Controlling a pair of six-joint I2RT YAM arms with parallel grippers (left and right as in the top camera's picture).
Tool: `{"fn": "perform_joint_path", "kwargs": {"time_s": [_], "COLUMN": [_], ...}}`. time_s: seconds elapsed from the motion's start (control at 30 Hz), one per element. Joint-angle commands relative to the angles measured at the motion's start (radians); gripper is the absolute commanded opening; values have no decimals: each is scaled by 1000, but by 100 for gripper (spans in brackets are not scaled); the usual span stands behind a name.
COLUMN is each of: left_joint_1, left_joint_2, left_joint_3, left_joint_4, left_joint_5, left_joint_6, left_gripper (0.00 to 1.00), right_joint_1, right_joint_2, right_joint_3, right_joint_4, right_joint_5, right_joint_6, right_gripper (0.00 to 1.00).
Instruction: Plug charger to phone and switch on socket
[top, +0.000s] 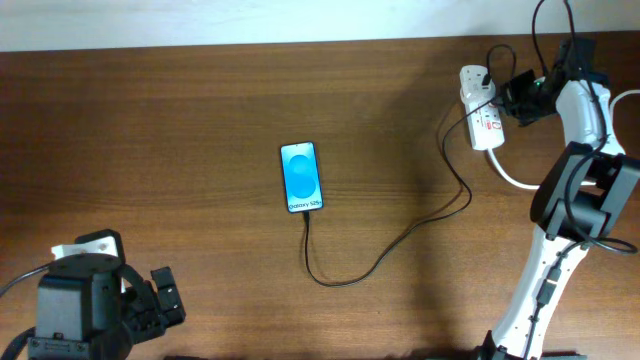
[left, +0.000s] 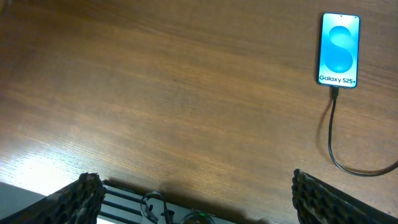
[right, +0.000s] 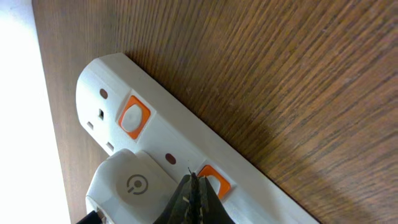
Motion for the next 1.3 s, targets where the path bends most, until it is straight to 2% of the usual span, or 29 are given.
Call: {"fn": "perform_joint_path", "kwargs": {"time_s": [0.0,0.27,0.7,0.93,1.27], "left_joint_1": [0,0,0,0,0], "left_joint_2": [1,1,1,1,1], "left_joint_3": [-1,-1,-1,-1,-1], "left_joint_4": [0,0,-1,-1,-1], "left_joint_5": [-16,-16,-15,-15,-15], "left_joint_6": [12,12,12,12,12], "left_gripper": [99,99,99,99,99], "right_joint_1": [53,76,103,60,44], "right_joint_2": [18,18,22,-35,-51], "right_joint_3": [4,3,6,43,87], "right_joint_4": [-38,-57,-107,-132,-105], "right_joint_5": [20,26,215,278,247], "right_joint_6": [-8,-24,-45,-166,-226], "right_gripper": [4,4,4,4,4]}}
